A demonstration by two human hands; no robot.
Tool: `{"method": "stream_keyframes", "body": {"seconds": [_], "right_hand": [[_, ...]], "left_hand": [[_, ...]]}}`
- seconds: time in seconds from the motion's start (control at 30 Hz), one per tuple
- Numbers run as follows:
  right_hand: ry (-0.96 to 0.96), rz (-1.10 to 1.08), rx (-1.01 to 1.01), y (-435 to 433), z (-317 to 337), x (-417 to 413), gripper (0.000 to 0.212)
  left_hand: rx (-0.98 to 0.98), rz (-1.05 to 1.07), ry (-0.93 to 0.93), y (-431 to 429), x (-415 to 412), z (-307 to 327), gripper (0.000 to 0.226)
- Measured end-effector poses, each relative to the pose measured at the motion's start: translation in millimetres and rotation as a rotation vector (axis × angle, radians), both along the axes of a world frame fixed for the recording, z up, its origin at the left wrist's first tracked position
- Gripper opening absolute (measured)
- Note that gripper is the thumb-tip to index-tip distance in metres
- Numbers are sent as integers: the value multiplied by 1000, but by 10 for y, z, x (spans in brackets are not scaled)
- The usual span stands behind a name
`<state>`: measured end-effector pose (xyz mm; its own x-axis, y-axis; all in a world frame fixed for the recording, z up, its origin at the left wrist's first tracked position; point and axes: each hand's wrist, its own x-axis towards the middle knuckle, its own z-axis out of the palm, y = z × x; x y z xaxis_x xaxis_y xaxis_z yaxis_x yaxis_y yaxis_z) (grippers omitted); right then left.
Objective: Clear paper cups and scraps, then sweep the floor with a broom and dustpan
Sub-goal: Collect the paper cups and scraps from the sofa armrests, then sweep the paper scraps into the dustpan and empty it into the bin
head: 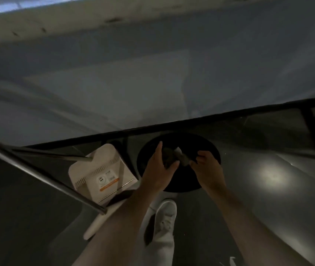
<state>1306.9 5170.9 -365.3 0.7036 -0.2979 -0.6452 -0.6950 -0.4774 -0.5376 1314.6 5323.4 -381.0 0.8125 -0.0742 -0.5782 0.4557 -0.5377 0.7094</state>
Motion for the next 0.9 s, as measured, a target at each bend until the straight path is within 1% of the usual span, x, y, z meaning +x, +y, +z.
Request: {"method": "stream_keyframes", "body": {"seconds": [0.17, 0.37, 0.47, 0.57, 0.73, 0.9], "right_hand": [[-67, -25, 3, 18, 300, 28, 44], [-231, -79, 35, 53, 1078, -100, 37], [-298, -78, 71, 101, 1649, -317, 39], [-382, -61, 85, 204, 2379, -574, 38], [-511, -17, 144, 612, 3631, -776, 38], [-585, 36, 209, 1165, 4298, -855, 36]], "left_hand": [[56, -27, -75, 28, 30, 302, 83], [100, -78, -196, 163, -119, 968, 80], [108, -77, -279, 297, -313, 1545, 82], [105, -75, -423, 495, -591, 2316, 81], [97, -31, -603, 1039, -1006, 3553, 79], [121, 23, -654, 1660, -1233, 4240, 78]]}}
